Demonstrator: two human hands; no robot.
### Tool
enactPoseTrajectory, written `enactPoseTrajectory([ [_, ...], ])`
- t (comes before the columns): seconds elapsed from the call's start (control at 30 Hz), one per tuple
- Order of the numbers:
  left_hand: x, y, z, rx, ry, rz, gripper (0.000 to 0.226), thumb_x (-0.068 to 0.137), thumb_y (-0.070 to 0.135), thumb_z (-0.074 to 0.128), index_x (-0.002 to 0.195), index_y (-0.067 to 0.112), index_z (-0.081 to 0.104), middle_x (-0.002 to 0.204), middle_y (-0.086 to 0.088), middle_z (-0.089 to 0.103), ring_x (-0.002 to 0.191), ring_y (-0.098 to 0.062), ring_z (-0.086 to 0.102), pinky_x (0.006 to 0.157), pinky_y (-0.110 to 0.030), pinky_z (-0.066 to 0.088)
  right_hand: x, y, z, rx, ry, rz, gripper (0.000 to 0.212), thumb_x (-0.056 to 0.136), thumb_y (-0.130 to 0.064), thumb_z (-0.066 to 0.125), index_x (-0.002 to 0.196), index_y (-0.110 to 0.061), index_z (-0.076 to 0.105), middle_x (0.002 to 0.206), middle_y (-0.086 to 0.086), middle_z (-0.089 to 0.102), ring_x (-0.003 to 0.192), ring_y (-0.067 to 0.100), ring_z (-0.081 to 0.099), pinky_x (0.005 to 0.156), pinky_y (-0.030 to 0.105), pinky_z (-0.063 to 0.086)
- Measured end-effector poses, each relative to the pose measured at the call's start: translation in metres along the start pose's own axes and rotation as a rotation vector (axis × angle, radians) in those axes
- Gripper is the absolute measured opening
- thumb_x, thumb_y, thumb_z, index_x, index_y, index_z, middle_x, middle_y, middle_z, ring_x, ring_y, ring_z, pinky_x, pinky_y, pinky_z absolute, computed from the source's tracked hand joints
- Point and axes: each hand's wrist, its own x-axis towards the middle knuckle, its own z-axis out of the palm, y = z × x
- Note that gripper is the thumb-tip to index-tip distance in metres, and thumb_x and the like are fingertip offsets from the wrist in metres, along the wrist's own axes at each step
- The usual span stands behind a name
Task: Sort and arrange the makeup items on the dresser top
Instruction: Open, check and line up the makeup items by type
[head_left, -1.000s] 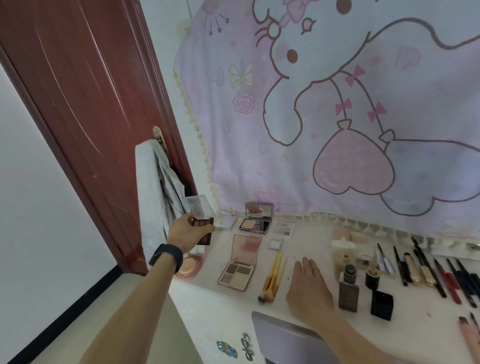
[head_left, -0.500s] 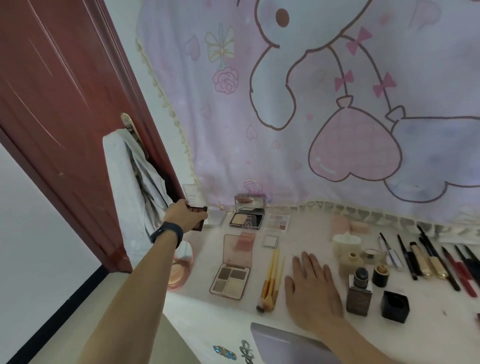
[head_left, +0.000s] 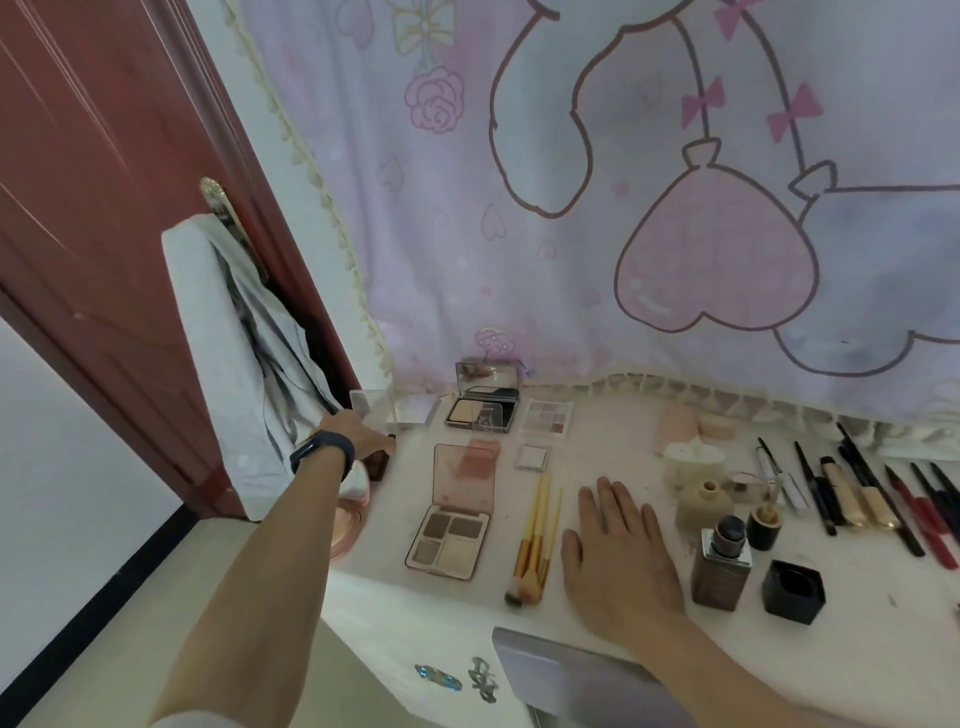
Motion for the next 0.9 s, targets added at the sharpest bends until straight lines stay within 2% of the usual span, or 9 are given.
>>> enactPoseTrajectory([
  [0.07, -0.002, -0.002, 0.001, -0.013, -0.036, -0.021, 0.056, 0.065, 0.043, 0.081, 0.104, 0.01, 0.059, 0.086, -0.005, 0.058, 0.079, -0.022, 0.059, 0.054, -0.026, 0.042, 0.0, -0.001, 0.0, 0.0, 0.002, -0.002, 0.065, 0.104, -0.046, 0.007, 0.161, -0.017, -0.004, 0.169, 0.003, -0.014, 0.155, 0.018, -0.015, 0.123, 0.04, -0.012],
  [0.17, -0.002, 0.0, 0.003, -0.021, -0.066, -0.03, 0.051, 0.065, 0.039, 0.083, 0.098, 0.01, 0.059, 0.084, -0.005, 0.057, 0.074, -0.019, 0.055, 0.053, -0.027, 0.041, 0.0, -0.001, 0.0, -0.003, 0.005, -0.006, 0.065, 0.104, -0.045, 0.008, 0.162, -0.017, -0.002, 0.169, 0.004, -0.013, 0.155, 0.019, -0.014, 0.123, 0.04, -0.011],
  [0.4, -0.005, 0.007, 0.009, -0.001, -0.066, -0.043, 0.048, 0.07, 0.033, 0.082, 0.105, 0.005, 0.063, 0.081, -0.006, 0.057, 0.07, -0.019, 0.053, 0.054, -0.027, 0.042, -0.001, -0.002, -0.002, 0.011, 0.0, -0.004, 0.065, 0.104, -0.045, 0.009, 0.162, -0.017, -0.001, 0.169, 0.004, -0.012, 0.155, 0.019, -0.014, 0.124, 0.04, -0.011],
  [0.53, -0.004, 0.011, 0.009, 0.021, -0.094, -0.045, 0.052, 0.075, 0.032, 0.08, 0.113, 0.003, 0.06, 0.098, -0.01, 0.06, 0.085, -0.026, 0.056, 0.067, -0.031, 0.047, -0.001, -0.001, -0.002, 0.019, 0.001, -0.005, 0.065, 0.104, -0.045, 0.009, 0.162, -0.017, -0.002, 0.169, 0.004, -0.012, 0.155, 0.019, -0.014, 0.124, 0.04, -0.011],
  [0.63, -0.003, 0.012, 0.008, 0.023, -0.11, -0.05, 0.054, 0.079, 0.032, 0.079, 0.118, 0.002, 0.059, 0.103, -0.011, 0.059, 0.093, -0.028, 0.058, 0.078, -0.032, 0.05, -0.001, -0.002, -0.003, 0.018, 0.001, -0.006, 0.065, 0.104, -0.045, 0.009, 0.162, -0.016, -0.002, 0.169, 0.004, -0.012, 0.155, 0.019, -0.014, 0.123, 0.04, -0.012],
  [0.9, -0.001, 0.009, 0.008, 0.019, -0.125, -0.043, 0.057, 0.076, 0.033, 0.08, 0.12, 0.003, 0.059, 0.101, -0.009, 0.06, 0.091, -0.027, 0.057, 0.078, -0.032, 0.049, -0.001, -0.002, -0.003, 0.036, -0.005, 0.002, 0.065, 0.104, -0.045, 0.009, 0.162, -0.017, -0.002, 0.169, 0.003, -0.013, 0.155, 0.018, -0.016, 0.124, 0.04, -0.012],
])
